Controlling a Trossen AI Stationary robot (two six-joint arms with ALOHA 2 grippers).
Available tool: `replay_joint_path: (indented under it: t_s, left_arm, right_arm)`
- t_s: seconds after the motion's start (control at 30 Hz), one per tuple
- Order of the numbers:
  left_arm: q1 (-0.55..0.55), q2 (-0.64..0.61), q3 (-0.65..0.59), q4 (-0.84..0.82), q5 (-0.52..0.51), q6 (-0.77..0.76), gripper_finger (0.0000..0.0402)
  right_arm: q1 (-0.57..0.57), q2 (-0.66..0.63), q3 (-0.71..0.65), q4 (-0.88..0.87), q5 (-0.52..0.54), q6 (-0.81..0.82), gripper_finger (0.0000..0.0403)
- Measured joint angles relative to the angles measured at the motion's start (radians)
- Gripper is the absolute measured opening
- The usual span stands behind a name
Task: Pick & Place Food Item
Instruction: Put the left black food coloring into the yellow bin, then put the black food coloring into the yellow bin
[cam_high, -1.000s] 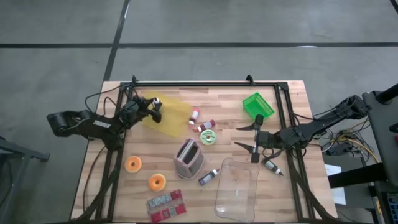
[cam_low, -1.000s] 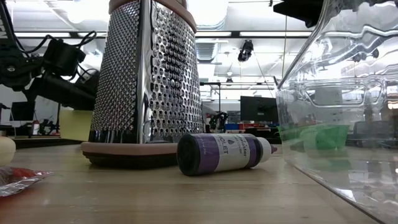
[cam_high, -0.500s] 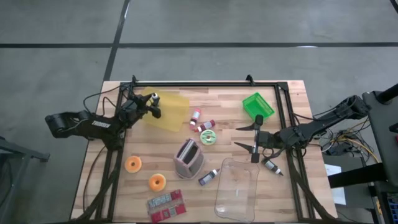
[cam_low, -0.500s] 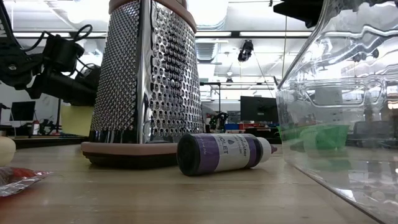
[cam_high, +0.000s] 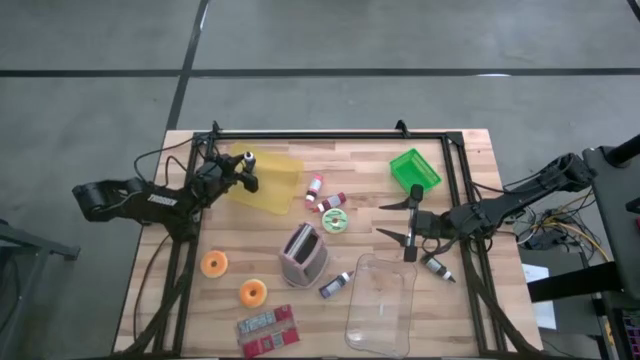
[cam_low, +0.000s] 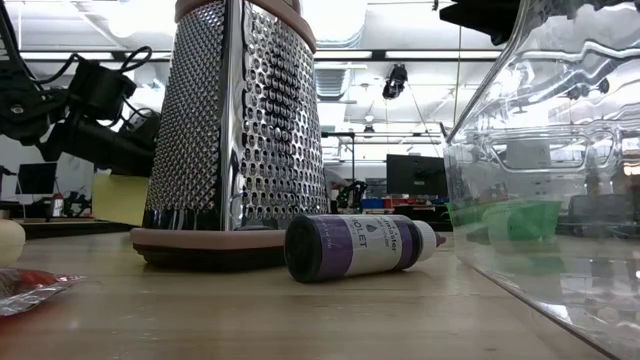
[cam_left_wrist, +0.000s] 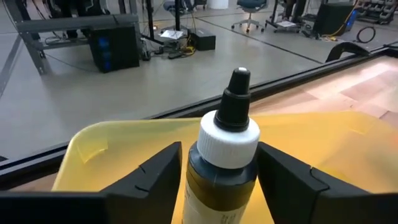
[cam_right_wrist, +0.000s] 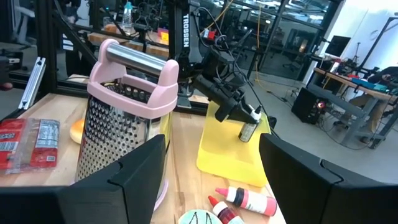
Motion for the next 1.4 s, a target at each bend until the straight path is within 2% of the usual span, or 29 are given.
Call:
replay_joint_path:
  t_s: [0.47,0.7,0.97,1.2,1.3,1.4]
  left_arm:
    - [0.0,-0.004,-0.001,0.006,0.017,0.025,0.0316]
    - [0.0,-0.056,-0.001,0.047,0.039,0.028,0.0332]
    - [-0.009,-0.139,0.006,0.049,0.263,0.032,0.0323]
    - [-0.062,-0.214,0.057,0.021,0.467,0.028,0.0317]
    - [-0.116,-0.238,0.106,-0.073,0.524,0.033,0.0316]
    - [-0.197,-0.252,0.17,-0.227,0.529,0.086,0.0316]
  right_arm:
    - [0.0,0.002,-0.003,-0.001,-0.001,0.0,0.0253]
    - [0.0,0.003,-0.003,-0.001,-0.001,0.0,0.0253]
    - [0.0,0.006,-0.007,-0.007,-0.001,0.012,0.0253]
    - [0.0,0.006,-0.029,-0.033,-0.006,0.041,0.0253]
    - [-0.001,0.006,-0.047,-0.034,-0.005,0.052,0.0253]
    - [-0.001,0.006,-0.06,-0.046,-0.005,0.076,0.0253]
